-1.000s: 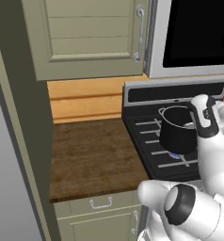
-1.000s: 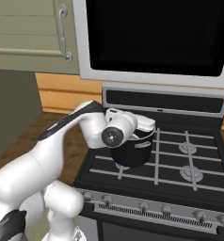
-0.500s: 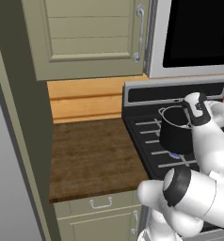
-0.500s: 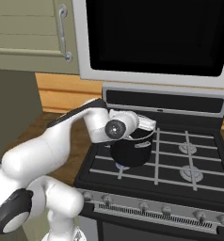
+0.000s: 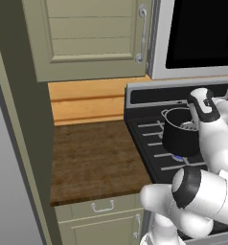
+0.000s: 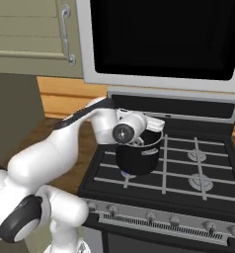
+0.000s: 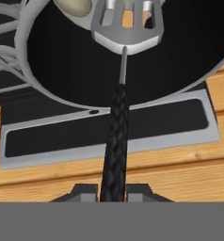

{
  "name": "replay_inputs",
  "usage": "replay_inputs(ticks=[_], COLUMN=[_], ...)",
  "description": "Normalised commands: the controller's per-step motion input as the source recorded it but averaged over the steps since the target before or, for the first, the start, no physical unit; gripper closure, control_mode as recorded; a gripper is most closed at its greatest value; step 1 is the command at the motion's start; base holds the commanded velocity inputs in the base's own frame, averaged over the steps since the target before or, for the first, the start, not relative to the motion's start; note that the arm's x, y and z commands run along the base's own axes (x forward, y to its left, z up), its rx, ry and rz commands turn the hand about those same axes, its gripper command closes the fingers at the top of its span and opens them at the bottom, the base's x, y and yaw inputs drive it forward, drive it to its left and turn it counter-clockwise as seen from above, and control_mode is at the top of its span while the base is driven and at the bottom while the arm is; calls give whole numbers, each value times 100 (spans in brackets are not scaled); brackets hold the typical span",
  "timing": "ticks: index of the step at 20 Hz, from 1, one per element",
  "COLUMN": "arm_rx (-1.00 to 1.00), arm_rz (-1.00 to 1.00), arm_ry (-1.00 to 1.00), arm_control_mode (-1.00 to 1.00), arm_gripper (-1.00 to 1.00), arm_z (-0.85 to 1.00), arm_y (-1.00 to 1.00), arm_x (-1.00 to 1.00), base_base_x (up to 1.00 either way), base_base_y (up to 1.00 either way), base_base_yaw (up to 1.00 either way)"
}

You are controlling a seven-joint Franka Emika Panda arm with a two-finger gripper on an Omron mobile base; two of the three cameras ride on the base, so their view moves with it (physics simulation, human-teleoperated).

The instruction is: Put the mushroom and squash in the pot. Retrieve the spatula and lightly stir the vegetables in the pot.

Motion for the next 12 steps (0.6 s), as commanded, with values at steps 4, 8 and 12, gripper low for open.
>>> replay_inputs(ticks=[4,8,12], arm_rx=[0,0,0], arm_rz=[-5,-9,-6], arm_ry=[-7,2,2], arm_control_mode=[-100,-100,-100], arm_gripper=[100,100,100], arm_z=[13,33,45], arm_y=[0,1,3], arm_x=[-26,-31,-7], base_base_x=[0,0,0], base_base_y=[0,0,0], base_base_yaw=[0,0,0])
